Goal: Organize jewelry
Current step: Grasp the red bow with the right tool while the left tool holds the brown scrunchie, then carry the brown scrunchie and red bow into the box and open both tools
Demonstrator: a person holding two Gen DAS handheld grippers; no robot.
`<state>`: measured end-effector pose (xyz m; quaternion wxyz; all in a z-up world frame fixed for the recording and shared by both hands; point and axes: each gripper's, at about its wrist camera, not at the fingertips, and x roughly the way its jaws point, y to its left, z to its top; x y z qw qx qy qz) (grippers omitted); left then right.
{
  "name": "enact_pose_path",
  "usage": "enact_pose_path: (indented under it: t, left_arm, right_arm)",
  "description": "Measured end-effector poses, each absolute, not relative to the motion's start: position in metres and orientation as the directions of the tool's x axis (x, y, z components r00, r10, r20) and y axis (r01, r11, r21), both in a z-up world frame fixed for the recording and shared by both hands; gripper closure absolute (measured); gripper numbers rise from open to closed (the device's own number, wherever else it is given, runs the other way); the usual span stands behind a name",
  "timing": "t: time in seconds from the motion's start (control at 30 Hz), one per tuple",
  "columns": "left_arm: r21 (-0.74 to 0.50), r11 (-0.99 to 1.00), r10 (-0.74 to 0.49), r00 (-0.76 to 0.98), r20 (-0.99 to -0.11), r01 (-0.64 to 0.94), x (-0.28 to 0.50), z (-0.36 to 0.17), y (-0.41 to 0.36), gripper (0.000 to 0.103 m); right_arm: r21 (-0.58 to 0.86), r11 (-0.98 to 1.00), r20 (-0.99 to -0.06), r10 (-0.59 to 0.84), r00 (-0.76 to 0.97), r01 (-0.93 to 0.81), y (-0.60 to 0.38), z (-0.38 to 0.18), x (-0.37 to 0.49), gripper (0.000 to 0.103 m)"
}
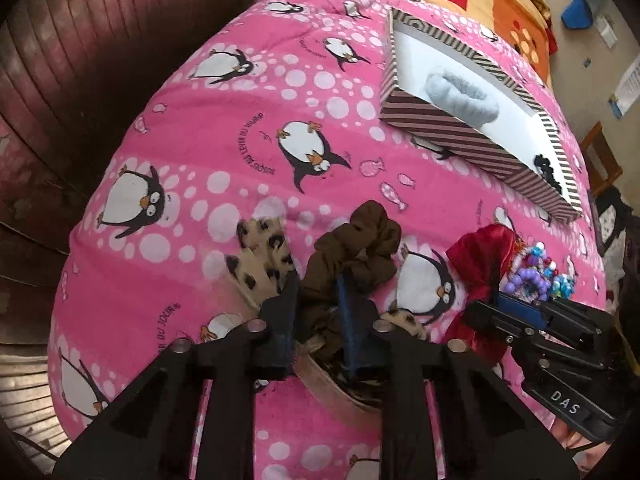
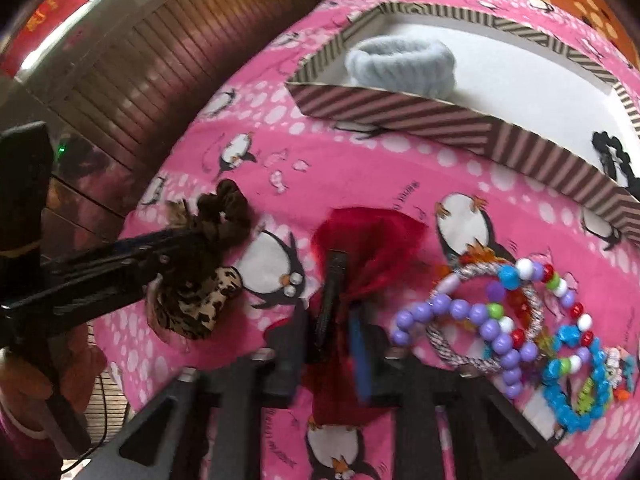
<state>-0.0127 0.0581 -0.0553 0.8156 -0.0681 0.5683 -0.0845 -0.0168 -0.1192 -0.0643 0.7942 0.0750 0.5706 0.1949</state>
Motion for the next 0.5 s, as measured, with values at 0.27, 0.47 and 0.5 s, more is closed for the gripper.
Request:
enact_pose_path:
  t: [0.27, 0.47, 0.5]
  left_arm:
    - [-0.26, 0.96, -0.279, 0.403, -0.872, 0.103, -0.011, -0.013, 0.057, 0.093]
    - [-0.284, 0.945, -0.328, 0.458, -0.826, 0.164, -0.003, 0.027, 0.04, 0.093]
    - [-0.284, 0.942, -0.334, 0.465, -0.82, 0.176, -0.001, 0.033, 0.036, 0.093]
  right_arm:
    - [0.375, 0.894, -0.814, 0.444, 0.374, -0.244, -0.135, -0.017, -0.025, 0.087]
    - [0.37, 0.903, -0.79, 0.429, 0.438, -0.217, -0.157, 0.011, -0.024, 0.087]
    - [0.366, 0.906, -0.787, 0.423, 0.448, -0.213, -0.16, 0.015, -0.023, 0.087]
